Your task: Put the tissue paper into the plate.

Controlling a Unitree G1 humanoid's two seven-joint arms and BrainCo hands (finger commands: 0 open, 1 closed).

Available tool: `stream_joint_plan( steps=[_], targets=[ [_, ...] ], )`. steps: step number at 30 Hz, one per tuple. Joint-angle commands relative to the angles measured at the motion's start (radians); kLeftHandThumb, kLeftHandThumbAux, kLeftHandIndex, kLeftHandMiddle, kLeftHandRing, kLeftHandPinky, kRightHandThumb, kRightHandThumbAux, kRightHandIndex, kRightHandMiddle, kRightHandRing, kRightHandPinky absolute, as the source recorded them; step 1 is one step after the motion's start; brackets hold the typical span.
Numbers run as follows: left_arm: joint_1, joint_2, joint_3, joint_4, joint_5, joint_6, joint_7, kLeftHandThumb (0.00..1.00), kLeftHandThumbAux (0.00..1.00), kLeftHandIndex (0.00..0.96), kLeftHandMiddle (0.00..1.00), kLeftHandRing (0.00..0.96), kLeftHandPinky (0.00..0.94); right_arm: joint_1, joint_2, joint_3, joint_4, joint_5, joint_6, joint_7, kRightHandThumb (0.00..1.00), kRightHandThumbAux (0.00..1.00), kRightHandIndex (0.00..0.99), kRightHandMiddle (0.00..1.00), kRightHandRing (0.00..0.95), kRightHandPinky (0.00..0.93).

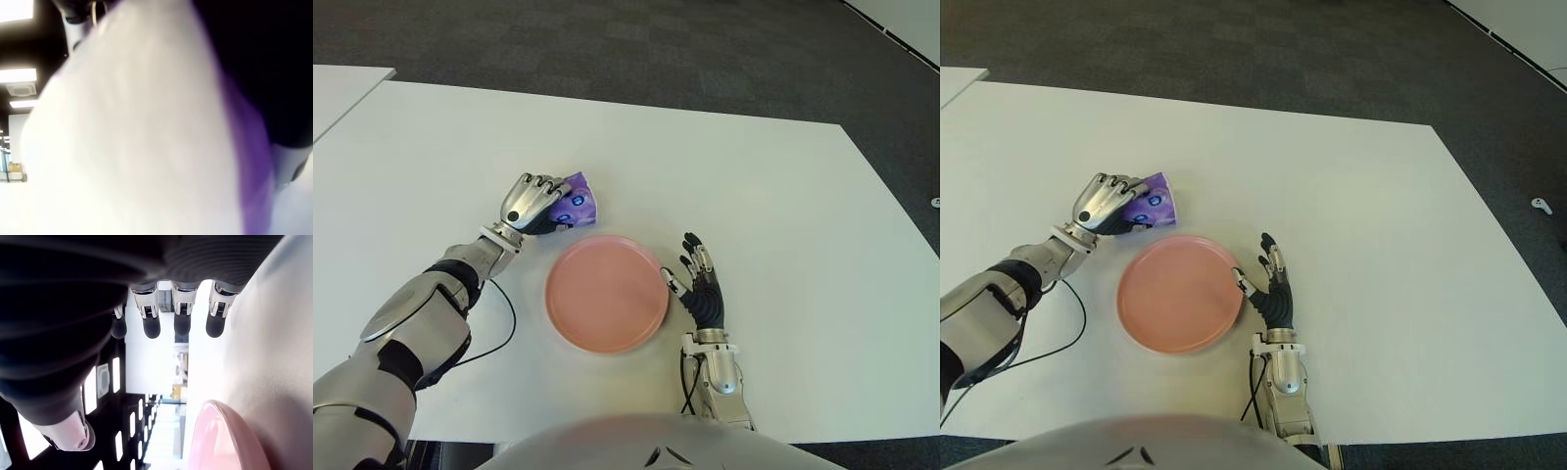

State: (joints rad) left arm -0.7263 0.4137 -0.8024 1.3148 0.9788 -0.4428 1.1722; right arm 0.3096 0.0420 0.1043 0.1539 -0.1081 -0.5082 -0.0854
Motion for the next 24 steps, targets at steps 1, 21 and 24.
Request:
stream_joint_plan(
  steps=[1,21,24],
  targets=[
    [-0.004,0.002,0.016,0.010,-0.014,-0.022,-0.021,0.749,0.698,0.442,0.850,0.852,0.843,0.053,-0.005,-0.007,0.135,0.006,0.054,0.007,0.000,0.699,0.000,0.000,0.000,0.000],
    [-0.086,0.099,0.192,-0.249,-0.128,-0.255,-0.064,0.747,0.698,0.442,0.846,0.844,0.829,0.013,-0.014,-0.012,0.169,-0.004,0.066,0.007,0.017,0.686,0.000,0.000,0.000,0.000],
    [-0.033,0.126,0.231,-0.399,-0.156,-0.290,-0.113,0.747,0.698,0.442,0.844,0.842,0.826,0.015,-0.013,-0.014,0.167,-0.004,0.072,0.005,0.028,0.690,0.000,0.000,0.000,0.000]
  ],
)
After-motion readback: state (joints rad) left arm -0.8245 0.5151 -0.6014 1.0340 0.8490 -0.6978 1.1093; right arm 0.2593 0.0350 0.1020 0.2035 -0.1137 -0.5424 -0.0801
